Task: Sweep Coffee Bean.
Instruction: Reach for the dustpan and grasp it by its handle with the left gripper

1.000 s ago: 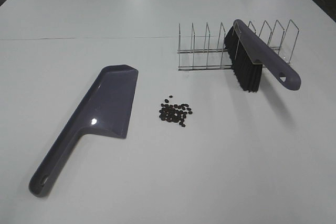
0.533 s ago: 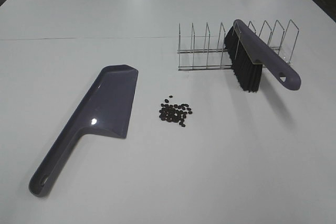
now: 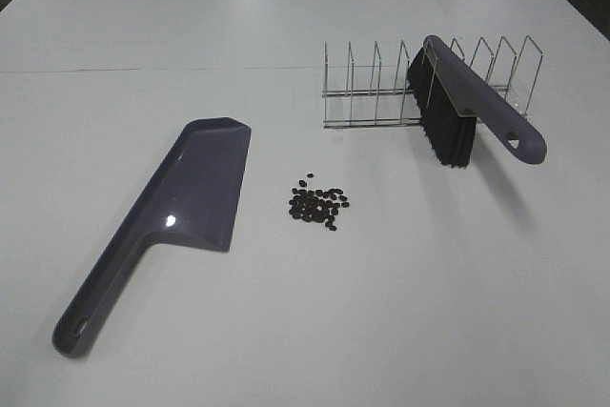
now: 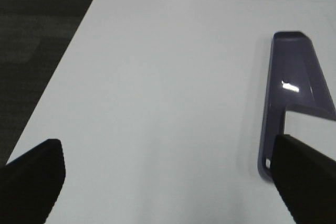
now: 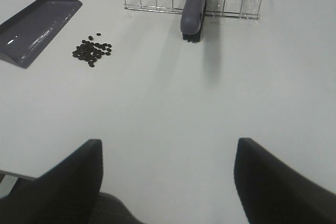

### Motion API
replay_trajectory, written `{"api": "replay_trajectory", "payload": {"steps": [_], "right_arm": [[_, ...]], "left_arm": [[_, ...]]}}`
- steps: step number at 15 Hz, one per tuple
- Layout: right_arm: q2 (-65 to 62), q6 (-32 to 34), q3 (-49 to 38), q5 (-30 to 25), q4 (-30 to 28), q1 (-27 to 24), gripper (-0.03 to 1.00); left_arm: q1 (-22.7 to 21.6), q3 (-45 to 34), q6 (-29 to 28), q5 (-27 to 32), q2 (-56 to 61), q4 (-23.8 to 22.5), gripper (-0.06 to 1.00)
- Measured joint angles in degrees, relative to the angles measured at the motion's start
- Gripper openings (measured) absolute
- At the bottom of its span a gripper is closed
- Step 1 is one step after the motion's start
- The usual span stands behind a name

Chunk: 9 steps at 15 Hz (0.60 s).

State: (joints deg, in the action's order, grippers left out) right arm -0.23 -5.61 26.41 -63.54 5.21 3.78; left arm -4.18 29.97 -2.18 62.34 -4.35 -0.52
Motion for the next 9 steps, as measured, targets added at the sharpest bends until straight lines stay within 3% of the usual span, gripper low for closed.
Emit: {"api": "replay_trajectory", "payload": {"steps": [4, 7, 9], "right_arm": [[0.00, 0.00, 0.00, 0.00, 0.00, 0.00, 0.63], [0.00, 0.00, 0.00, 0.00, 0.00, 0.00, 0.63], [0.00, 0.00, 0.00, 0.00, 0.00, 0.00, 0.63]], "left_arm": [[0.00, 3.67, 0.00, 6.93, -22.46, 0.52, 0.99], [0.00, 6.76, 0.34, 7.51, -37.76, 0.52, 0.99], [4.07, 11.46, 0.69, 5.56, -48.30, 0.17, 0.99]]}}
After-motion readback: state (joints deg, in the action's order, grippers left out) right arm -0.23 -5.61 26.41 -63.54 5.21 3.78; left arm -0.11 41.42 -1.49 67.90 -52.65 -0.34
